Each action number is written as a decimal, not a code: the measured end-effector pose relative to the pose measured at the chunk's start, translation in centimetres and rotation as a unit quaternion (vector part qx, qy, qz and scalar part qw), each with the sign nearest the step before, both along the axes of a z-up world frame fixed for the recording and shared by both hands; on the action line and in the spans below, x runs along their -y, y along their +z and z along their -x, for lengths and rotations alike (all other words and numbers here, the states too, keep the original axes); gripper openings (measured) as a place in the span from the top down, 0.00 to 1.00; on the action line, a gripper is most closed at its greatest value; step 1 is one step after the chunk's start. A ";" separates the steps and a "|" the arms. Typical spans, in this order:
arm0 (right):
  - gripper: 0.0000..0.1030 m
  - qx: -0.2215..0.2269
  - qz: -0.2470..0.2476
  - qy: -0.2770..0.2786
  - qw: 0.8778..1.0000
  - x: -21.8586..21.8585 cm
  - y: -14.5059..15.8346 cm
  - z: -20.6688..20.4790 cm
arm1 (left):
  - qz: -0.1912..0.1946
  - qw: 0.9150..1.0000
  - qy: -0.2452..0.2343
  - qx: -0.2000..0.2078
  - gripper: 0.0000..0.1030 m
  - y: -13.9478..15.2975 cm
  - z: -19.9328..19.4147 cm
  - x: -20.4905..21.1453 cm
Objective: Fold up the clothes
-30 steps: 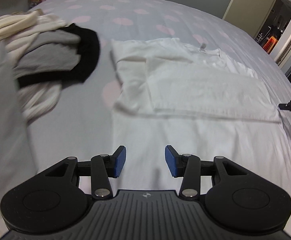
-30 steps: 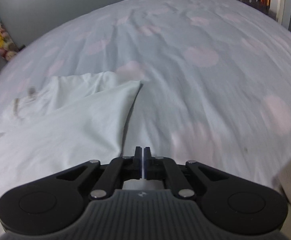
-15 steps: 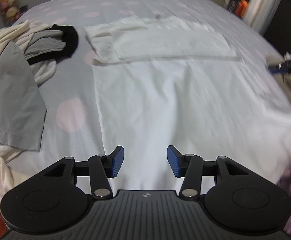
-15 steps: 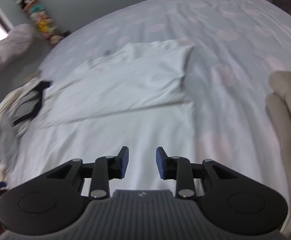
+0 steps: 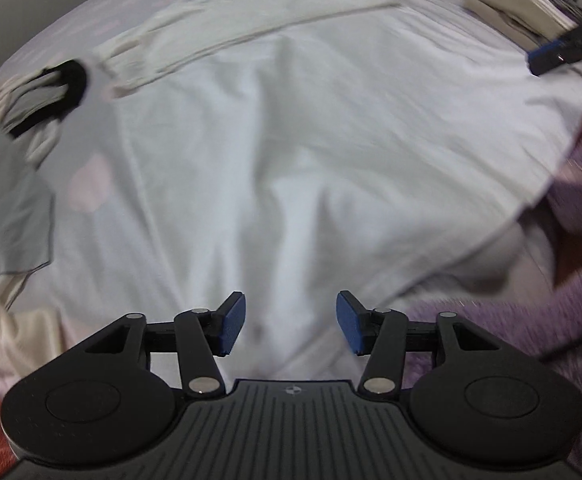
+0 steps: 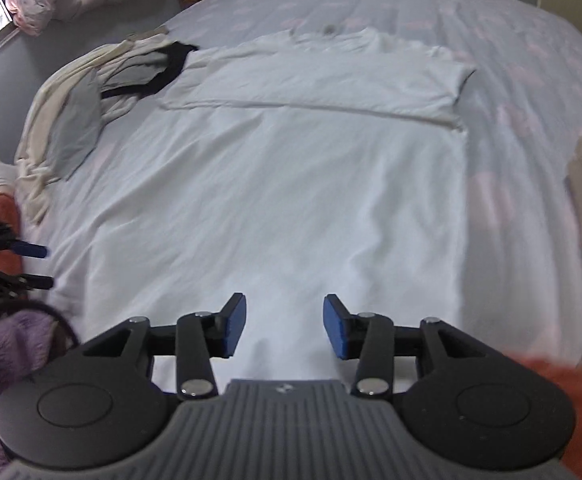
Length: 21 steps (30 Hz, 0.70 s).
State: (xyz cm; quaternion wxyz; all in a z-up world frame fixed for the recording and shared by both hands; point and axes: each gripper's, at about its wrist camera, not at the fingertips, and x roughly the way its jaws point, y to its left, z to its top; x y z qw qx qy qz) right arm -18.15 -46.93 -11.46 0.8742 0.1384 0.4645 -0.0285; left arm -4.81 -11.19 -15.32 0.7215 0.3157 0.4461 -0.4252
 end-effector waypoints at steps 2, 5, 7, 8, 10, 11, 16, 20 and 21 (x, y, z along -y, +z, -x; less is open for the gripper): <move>0.51 -0.005 0.009 0.017 1.000 -1.5 -0.1 0.6 | -0.008 1.000 -0.016 -0.004 0.50 -0.5 0.6 0.1; 0.48 -0.009 0.040 0.040 0.998 -3.5 0.0 1.5 | -0.005 1.000 -0.019 -0.009 0.50 -0.7 0.8 -0.1; 0.47 -0.007 0.052 0.045 0.998 -4.4 0.3 2.0 | -0.003 1.000 -0.025 -0.007 0.50 -0.7 1.0 -0.2; 0.47 -0.006 0.056 0.047 0.997 -4.8 0.4 2.2 | -0.004 0.999 -0.031 -0.008 0.50 -0.7 1.1 -0.2; 0.44 -0.005 0.067 0.053 0.996 -5.6 0.5 2.5 | -0.009 0.999 -0.039 -0.012 0.50 -1.0 1.3 -0.1; 0.43 -0.005 0.074 0.057 0.996 -6.1 0.5 2.6 | -0.011 0.999 -0.042 -0.014 0.50 -1.1 1.4 0.0; 0.43 -0.004 0.097 0.072 0.993 -7.2 0.1 3.1 | -0.026 0.998 -0.049 -0.029 0.50 -2.2 1.2 0.5; 0.42 0.001 0.094 0.072 0.993 -7.1 -0.2 3.3 | -0.048 0.997 -0.040 -0.053 0.50 -3.6 0.6 0.8; 0.42 0.003 0.090 0.070 0.993 -6.9 -0.3 3.3 | -0.052 0.996 -0.042 -0.058 0.50 -3.8 0.4 0.9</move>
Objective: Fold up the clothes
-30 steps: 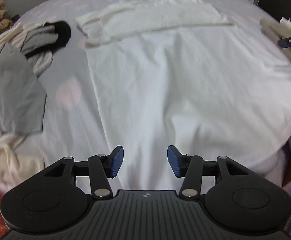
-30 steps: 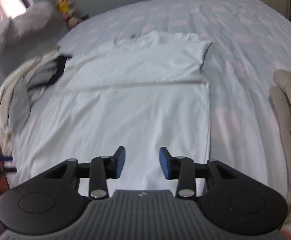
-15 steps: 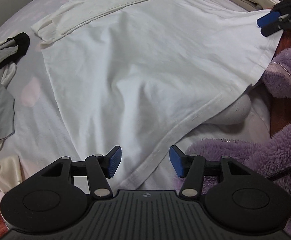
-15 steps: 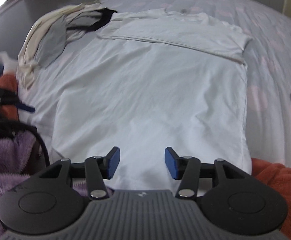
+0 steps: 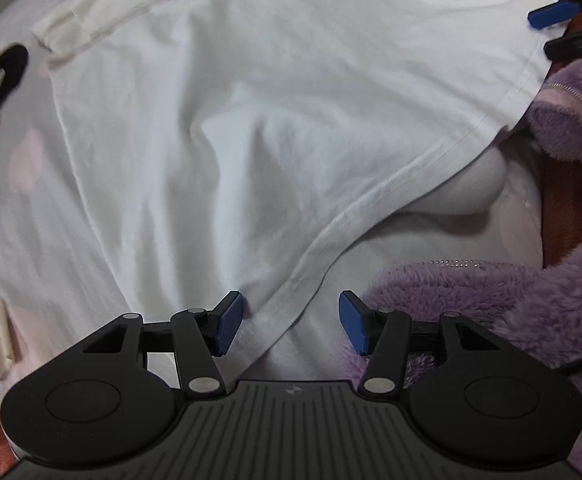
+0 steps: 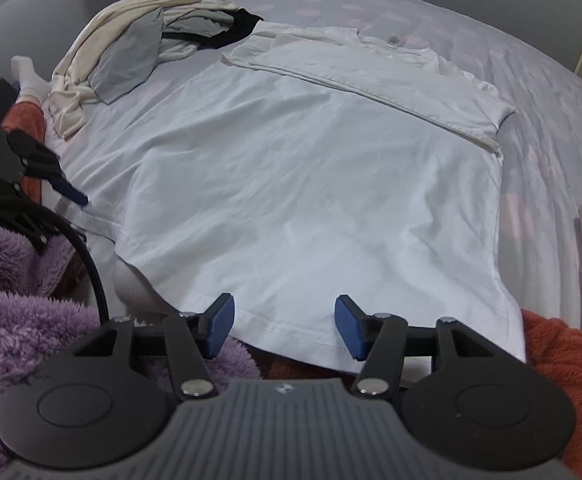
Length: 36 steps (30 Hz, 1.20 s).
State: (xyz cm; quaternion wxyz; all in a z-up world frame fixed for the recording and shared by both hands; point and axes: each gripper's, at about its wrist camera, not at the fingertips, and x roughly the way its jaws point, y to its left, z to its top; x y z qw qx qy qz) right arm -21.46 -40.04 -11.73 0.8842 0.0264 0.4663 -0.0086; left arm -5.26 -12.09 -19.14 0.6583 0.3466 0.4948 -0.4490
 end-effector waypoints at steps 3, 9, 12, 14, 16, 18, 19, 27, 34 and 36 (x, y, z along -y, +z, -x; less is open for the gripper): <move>0.41 0.005 -0.008 -0.001 1.000 0.3 0.0 0.2 | -0.017 1.000 -0.019 -0.005 0.50 -0.6 -0.1 0.6; 0.36 0.009 -0.003 0.007 1.000 0.6 0.3 0.5 | -0.033 0.996 -0.085 -0.002 0.45 -1.2 -0.4 1.3; 0.35 0.006 0.019 0.024 1.000 0.6 0.7 0.6 | -0.034 0.996 -0.081 0.009 0.53 -1.1 -0.4 1.2; 0.35 0.003 0.043 0.041 0.998 0.6 1.1 0.7 | -0.035 0.996 -0.077 0.016 0.60 -1.0 -0.5 1.1; 0.35 -0.004 0.064 0.060 0.996 0.7 1.5 0.8 | -0.029 0.998 -0.052 0.024 0.68 -0.9 -0.5 0.7; 0.32 -0.014 0.086 0.083 0.993 0.7 1.8 0.9 | -0.022 0.999 -0.033 0.036 0.75 -0.8 -0.4 0.2; 0.31 -0.020 0.099 0.096 0.990 0.7 1.8 1.1 | -0.021 0.998 -0.030 0.046 0.79 -0.7 -0.2 0.0; 0.29 -0.089 0.206 0.180 0.958 0.3 1.2 1.0 | -0.038 0.994 -0.053 0.085 0.89 -0.2 0.8 -0.3; 0.31 -0.122 0.302 0.241 0.914 -0.1 -0.3 0.9 | -0.038 0.992 -0.091 0.083 0.84 -0.5 0.5 -0.4; 0.41 -0.115 0.319 0.262 0.903 -0.7 -0.7 1.3 | -0.037 0.990 -0.099 0.093 0.80 -0.7 0.6 -0.4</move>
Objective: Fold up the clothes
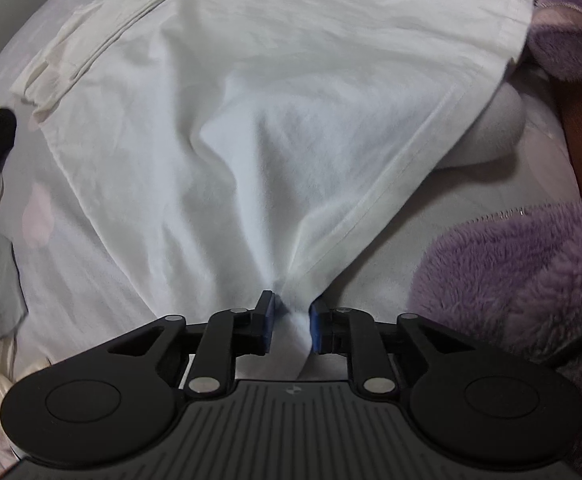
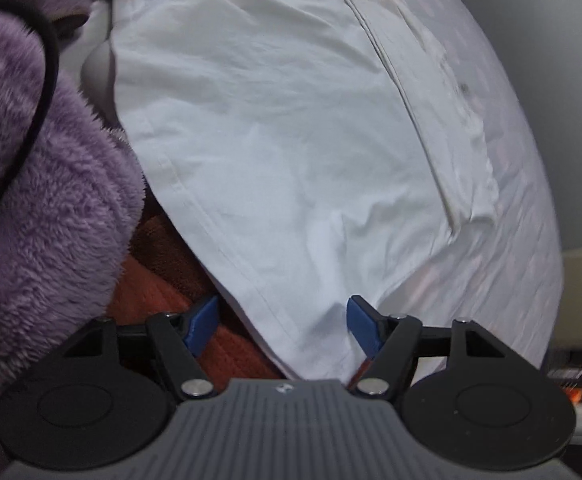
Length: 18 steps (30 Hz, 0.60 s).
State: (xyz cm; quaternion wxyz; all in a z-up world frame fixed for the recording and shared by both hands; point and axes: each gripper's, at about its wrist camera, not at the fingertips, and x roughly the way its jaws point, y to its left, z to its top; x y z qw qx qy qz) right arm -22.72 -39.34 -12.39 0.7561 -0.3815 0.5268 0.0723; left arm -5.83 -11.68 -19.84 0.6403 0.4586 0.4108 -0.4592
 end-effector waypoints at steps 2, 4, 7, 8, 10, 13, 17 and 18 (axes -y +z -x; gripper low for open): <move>0.51 0.003 0.002 0.016 1.000 -0.5 -0.2 0.6 | 0.002 1.000 -0.001 0.012 0.74 -0.1 0.1 0.0; 0.57 0.018 0.015 0.028 0.999 -0.9 -0.2 1.4 | 0.004 1.000 0.002 0.024 0.75 0.0 0.3 0.0; 0.84 0.053 0.041 0.033 0.997 -1.2 -0.2 2.4 | 0.012 0.998 0.009 0.053 0.93 0.4 0.6 -0.3; 0.96 0.068 0.055 0.030 0.996 -1.2 -0.2 2.6 | 0.016 0.998 0.013 0.061 0.94 0.7 0.6 -0.5; 0.96 0.091 0.066 0.019 0.994 -0.8 0.1 2.6 | 0.030 0.997 0.021 0.074 0.98 1.5 0.5 -0.9; 0.96 0.123 0.049 -0.005 0.991 -0.2 1.1 2.2 | 0.049 0.994 0.031 0.098 0.98 3.3 0.3 -1.9; 0.97 0.173 0.038 -0.029 0.984 0.3 2.8 1.4 | 0.093 0.985 0.058 0.135 0.99 7.2 -0.9 -2.3; 0.97 0.185 0.038 -0.037 0.981 0.5 3.4 1.1 | 0.103 0.982 0.061 0.147 0.99 8.2 -1.2 -2.2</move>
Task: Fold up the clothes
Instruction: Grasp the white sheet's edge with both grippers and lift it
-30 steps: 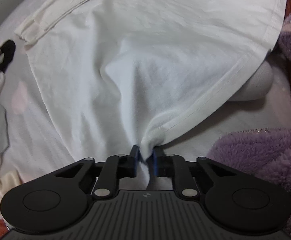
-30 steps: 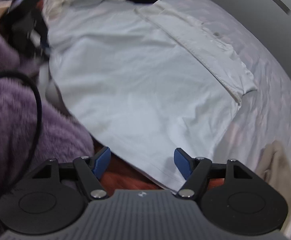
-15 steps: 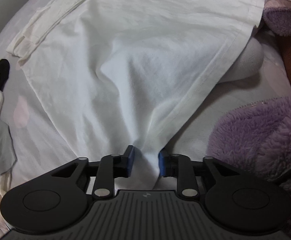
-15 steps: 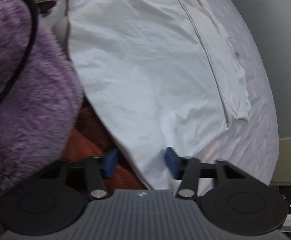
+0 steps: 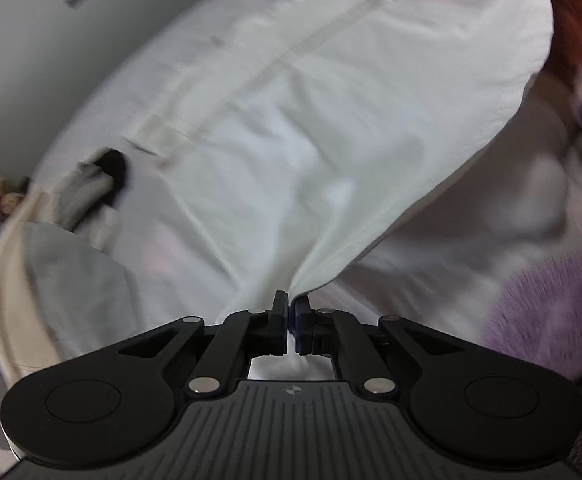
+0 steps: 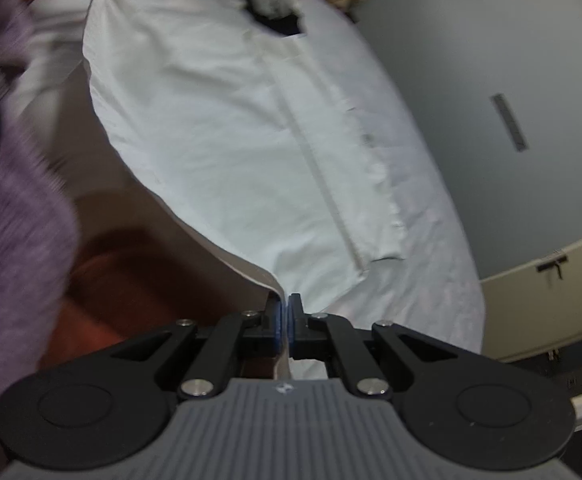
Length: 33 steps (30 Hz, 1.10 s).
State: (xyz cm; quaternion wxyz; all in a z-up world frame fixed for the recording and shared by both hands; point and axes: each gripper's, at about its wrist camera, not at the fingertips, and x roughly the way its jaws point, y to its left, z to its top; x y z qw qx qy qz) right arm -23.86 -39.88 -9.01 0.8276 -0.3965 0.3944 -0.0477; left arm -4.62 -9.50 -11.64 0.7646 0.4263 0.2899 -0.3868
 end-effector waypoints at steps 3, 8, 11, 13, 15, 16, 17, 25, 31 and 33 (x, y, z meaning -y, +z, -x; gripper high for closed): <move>0.97 0.035 0.003 -0.019 0.999 0.8 1.7 -0.8 | 0.023 0.999 0.000 0.034 0.99 3.1 -1.1 0.8; 0.97 0.087 0.013 -0.040 0.995 2.8 5.4 -3.0 | 0.050 0.996 -0.010 0.068 0.99 8.2 -3.9 3.1; 0.97 0.106 0.018 -0.047 0.993 4.7 7.4 -5.3 | 0.059 0.995 -0.009 0.086 0.99 10.8 -6.2 5.1; 0.97 0.116 0.015 -0.055 0.992 6.2 8.7 -7.3 | 0.062 0.993 -0.009 0.095 0.99 11.8 -7.4 6.8; 0.97 0.125 0.012 -0.063 0.990 7.7 9.8 -9.4 | 0.062 0.992 -0.009 0.105 0.99 12.9 -8.9 8.6; 0.97 0.129 0.013 -0.066 0.989 8.4 10.3 -10.5 | 0.062 0.992 -0.009 0.109 0.99 13.4 -9.6 9.6; 0.97 0.134 0.014 -0.069 0.989 9.1 10.9 -11.7 | 0.062 0.992 -0.006 0.109 0.99 13.9 -10.4 10.5; 0.96 0.131 0.025 -0.079 0.988 14.5 12.6 -20.9 | 0.023 0.994 0.004 0.111 0.99 14.9 -17.1 17.1; 0.96 0.115 0.016 -0.092 0.989 18.5 11.1 -28.0 | 0.003 0.996 0.016 0.089 0.99 12.4 -23.2 20.5; 0.96 0.108 0.010 -0.096 0.989 19.8 10.1 -30.5 | -0.004 0.997 0.020 0.075 0.99 11.1 -25.4 21.6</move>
